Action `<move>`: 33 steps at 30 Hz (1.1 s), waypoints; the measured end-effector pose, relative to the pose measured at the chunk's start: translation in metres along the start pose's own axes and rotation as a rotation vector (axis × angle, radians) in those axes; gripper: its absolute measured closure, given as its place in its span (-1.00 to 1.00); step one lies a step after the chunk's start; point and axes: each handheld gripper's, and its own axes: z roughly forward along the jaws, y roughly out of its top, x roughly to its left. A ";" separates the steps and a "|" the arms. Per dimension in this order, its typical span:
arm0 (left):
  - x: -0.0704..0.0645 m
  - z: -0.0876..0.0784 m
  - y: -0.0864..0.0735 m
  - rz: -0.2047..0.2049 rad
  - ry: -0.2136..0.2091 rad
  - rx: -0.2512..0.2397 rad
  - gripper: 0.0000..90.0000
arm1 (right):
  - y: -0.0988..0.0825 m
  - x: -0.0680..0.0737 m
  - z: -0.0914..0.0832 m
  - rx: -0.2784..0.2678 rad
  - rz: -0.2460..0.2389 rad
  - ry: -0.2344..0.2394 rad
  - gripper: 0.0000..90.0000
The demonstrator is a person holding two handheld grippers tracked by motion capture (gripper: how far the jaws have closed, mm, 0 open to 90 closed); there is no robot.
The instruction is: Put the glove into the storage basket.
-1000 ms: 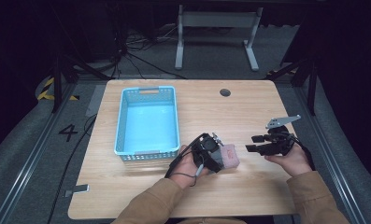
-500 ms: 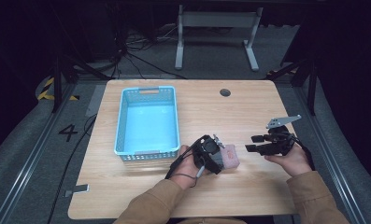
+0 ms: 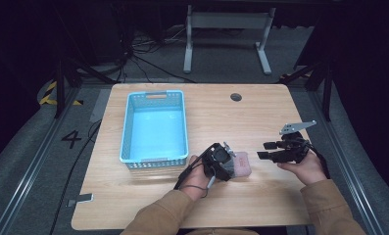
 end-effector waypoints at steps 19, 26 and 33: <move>-0.003 -0.017 0.004 0.006 -0.037 -0.001 0.50 | 0.008 -0.010 -0.013 -0.051 0.007 -0.004 0.04; -0.001 -0.046 0.008 0.016 -0.043 -0.053 0.51 | 0.013 -0.015 -0.013 -0.068 0.005 0.000 0.04; 0.009 -0.071 0.010 0.013 -0.039 -0.087 0.51 | 0.022 -0.018 -0.009 -0.077 0.000 0.008 0.04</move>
